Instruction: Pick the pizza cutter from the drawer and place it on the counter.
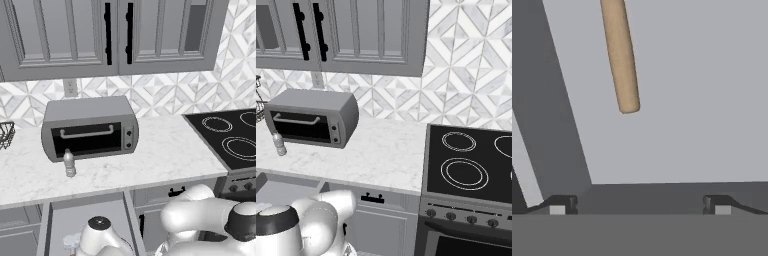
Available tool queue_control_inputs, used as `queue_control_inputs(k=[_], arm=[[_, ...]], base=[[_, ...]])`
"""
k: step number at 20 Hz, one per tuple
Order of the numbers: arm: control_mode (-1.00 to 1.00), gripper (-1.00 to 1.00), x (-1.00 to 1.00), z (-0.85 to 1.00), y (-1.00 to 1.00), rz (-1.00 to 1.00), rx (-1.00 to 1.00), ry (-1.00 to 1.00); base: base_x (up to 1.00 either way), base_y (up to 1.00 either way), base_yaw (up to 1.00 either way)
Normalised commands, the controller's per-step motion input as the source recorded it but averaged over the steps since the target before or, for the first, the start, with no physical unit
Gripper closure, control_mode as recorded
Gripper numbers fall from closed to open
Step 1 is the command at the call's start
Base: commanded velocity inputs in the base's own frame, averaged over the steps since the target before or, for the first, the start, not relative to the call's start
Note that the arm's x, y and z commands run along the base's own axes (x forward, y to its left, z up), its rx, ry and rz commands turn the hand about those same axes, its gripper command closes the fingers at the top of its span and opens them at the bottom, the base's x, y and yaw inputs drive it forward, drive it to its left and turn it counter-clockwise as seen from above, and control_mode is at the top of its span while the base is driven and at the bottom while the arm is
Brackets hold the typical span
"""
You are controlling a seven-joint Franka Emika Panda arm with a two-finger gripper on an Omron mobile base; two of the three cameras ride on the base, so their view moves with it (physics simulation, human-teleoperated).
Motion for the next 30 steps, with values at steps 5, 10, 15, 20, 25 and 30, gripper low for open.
queue_control_inputs(k=[5,10,15,20,25,30], arm=[[-1.0,-1.0,1.0,0.11,0.0,-0.06,-0.05,0.0],[-1.0,-1.0,0.69,0.01,0.0,0.0,-0.24,0.06],[-1.0,-1.0,0.26,-0.23,0.32,0.0,-0.29,0.14],[-1.0,-1.0,0.0,-0.33,0.35,0.01,-0.16,0.08],[-1.0,-1.0,0.0,-0.41,0.13,0.03,-0.09,0.01],[-1.0,-1.0,0.0,-0.54,0.04,0.04,-0.04,0.0]], base=[[0.0,0.0,0.0],[0.0,0.0,0.0],[0.0,0.0,0.0],[0.0,0.0,0.0],[0.0,0.0,0.0],[0.0,0.0,0.0]])
